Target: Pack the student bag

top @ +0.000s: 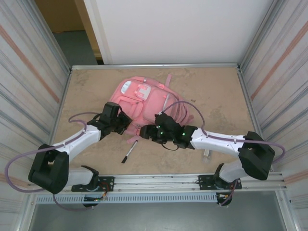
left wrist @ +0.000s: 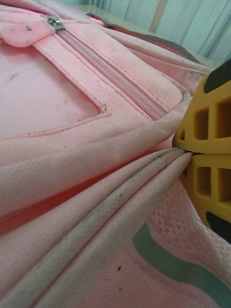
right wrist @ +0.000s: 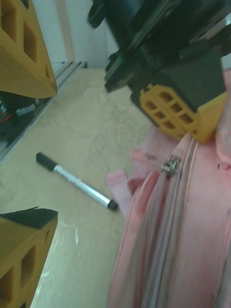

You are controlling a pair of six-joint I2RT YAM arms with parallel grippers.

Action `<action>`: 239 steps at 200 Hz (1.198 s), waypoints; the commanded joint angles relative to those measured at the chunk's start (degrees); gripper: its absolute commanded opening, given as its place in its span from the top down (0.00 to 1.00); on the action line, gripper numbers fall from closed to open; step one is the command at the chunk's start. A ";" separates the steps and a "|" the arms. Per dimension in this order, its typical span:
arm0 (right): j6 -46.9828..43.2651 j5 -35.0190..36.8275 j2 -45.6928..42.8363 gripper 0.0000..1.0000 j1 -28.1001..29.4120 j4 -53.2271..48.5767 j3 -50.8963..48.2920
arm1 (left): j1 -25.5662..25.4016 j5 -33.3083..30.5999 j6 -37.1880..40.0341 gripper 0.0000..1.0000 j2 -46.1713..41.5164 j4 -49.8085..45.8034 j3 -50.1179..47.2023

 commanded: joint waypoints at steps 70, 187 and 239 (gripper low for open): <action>9.33 6.46 14.65 0.50 0.29 7.66 6.46 | -1.97 6.13 -5.44 1.00 2.23 4.79 -0.22; 11.00 8.80 16.51 0.56 -0.76 9.06 5.95 | -1.97 8.10 -4.70 1.00 3.06 4.43 -0.32; 9.18 11.58 17.89 0.54 0.71 1.33 8.89 | -1.70 8.03 -4.28 1.00 2.69 4.02 0.02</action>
